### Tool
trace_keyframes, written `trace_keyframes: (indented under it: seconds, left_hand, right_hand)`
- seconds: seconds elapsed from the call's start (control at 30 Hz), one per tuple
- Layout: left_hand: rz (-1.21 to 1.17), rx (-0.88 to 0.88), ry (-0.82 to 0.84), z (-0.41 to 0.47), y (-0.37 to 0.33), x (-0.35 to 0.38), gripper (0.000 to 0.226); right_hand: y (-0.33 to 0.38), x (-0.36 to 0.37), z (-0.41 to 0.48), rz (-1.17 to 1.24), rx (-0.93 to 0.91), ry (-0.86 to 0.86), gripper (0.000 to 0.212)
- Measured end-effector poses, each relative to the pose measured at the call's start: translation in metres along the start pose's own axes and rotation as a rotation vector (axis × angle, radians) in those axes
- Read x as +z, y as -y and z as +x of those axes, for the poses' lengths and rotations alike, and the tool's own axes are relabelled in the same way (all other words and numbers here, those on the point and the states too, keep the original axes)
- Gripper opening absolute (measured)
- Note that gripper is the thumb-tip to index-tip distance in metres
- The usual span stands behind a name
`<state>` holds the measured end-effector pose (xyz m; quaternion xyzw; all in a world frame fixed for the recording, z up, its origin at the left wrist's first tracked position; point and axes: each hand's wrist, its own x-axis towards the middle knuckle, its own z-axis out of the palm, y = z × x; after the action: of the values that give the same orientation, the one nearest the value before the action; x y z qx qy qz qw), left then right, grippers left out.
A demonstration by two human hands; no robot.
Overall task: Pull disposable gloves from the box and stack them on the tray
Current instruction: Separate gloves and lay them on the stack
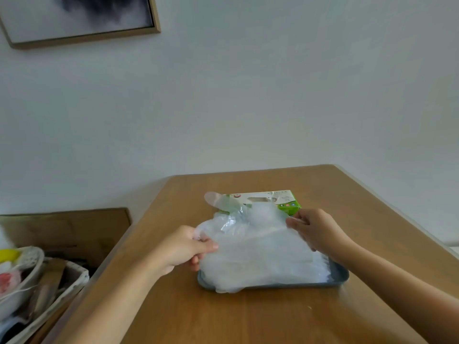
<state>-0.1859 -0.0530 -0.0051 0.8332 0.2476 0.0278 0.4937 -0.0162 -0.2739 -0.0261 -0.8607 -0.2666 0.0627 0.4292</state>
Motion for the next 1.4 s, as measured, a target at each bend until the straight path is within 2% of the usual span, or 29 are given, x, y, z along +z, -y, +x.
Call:
trace_keyframes:
  seconds: [0.03, 0.1, 0.17, 0.23, 0.27, 0.33, 0.4, 0.47, 0.57, 0.63, 0.7, 0.8, 0.87, 0.93, 1.0, 1.07, 1.17, 1.3, 1.4]
  left_hand:
    - [0.064, -0.022, 0.024, -0.001, 0.003, 0.001, 0.014]
    - [0.254, -0.061, 0.028, -0.001, 0.006, 0.002, 0.020]
    - [0.482, -0.036, -0.123, -0.003, 0.002, 0.003, 0.018]
    - [0.744, 0.083, -0.380, -0.008, -0.010, 0.005, 0.020]
    - [0.801, 0.179, -0.490, -0.011, -0.018, 0.008, 0.024]
    - [0.724, 0.462, -0.591, -0.014, -0.034, 0.020, 0.024]
    - [0.604, 0.711, -0.502, -0.013, -0.048, 0.038, 0.017]
    - [0.557, 0.812, -0.302, -0.005, -0.054, 0.059, 0.018]
    - [0.621, 0.787, -0.009, 0.020, -0.048, 0.090, 0.030]
    - [0.678, 0.722, 0.098, 0.035, -0.038, 0.103, 0.034]
    - [0.690, 0.707, 0.144, 0.044, -0.026, 0.110, 0.029]
    - [0.703, 0.717, 0.140, 0.044, -0.018, 0.112, 0.037]
    - [0.717, 0.696, 0.156, 0.045, -0.014, 0.112, 0.042]
    - [0.764, 0.656, 0.210, 0.048, -0.012, 0.111, 0.047]
    - [0.853, 0.647, 0.249, 0.053, -0.012, 0.112, 0.051]
    - [0.886, 0.653, 0.255, 0.057, -0.011, 0.110, 0.052]
    - [0.933, 0.622, 0.285, 0.065, -0.011, 0.103, 0.069]
    - [1.092, 0.529, 0.272, 0.081, -0.017, 0.091, 0.104]
    - [1.084, 0.510, 0.197, 0.099, -0.016, 0.080, 0.104]
  right_hand:
    - [-0.002, 0.000, 0.000, -0.045, 0.000, 0.008, 0.030]
    - [-0.004, 0.002, -0.001, -0.093, 0.001, 0.024, 0.027]
    - [-0.005, 0.003, -0.001, -0.145, -0.002, 0.046, 0.024]
    - [-0.005, 0.004, 0.002, -0.203, -0.001, 0.064, 0.026]
    - [-0.004, 0.004, 0.003, -0.225, -0.003, 0.070, 0.027]
    - [-0.004, 0.004, 0.005, -0.261, -0.005, 0.088, 0.029]
    - [-0.003, 0.004, 0.006, -0.301, -0.014, 0.114, 0.028]
    - [-0.004, 0.004, 0.007, -0.331, -0.029, 0.124, 0.027]
    - [-0.007, 0.004, 0.009, -0.359, -0.035, 0.119, 0.031]
    - [-0.010, 0.004, 0.010, -0.353, -0.032, 0.115, 0.030]
    - [-0.014, 0.003, 0.011, -0.375, -0.038, 0.109, 0.028]
    - [-0.018, 0.003, 0.011, -0.451, -0.035, 0.102, 0.027]
    - [-0.020, 0.001, 0.009, -0.553, -0.059, 0.035, 0.022]
    - [-0.018, -0.001, 0.000, -0.653, -0.223, -0.104, 0.016]
    - [-0.014, 0.000, -0.011, -0.625, -0.485, -0.127, 0.019]
    - [-0.009, 0.002, -0.023, -0.631, -0.572, 0.075, 0.016]
    - [-0.020, 0.003, -0.026, -0.683, -0.432, 0.363, 0.043]
    - [-0.028, -0.005, -0.021, -0.768, -0.355, 0.522, 0.079]
    - [-0.032, -0.004, -0.016, -0.891, -0.336, 0.546, 0.093]
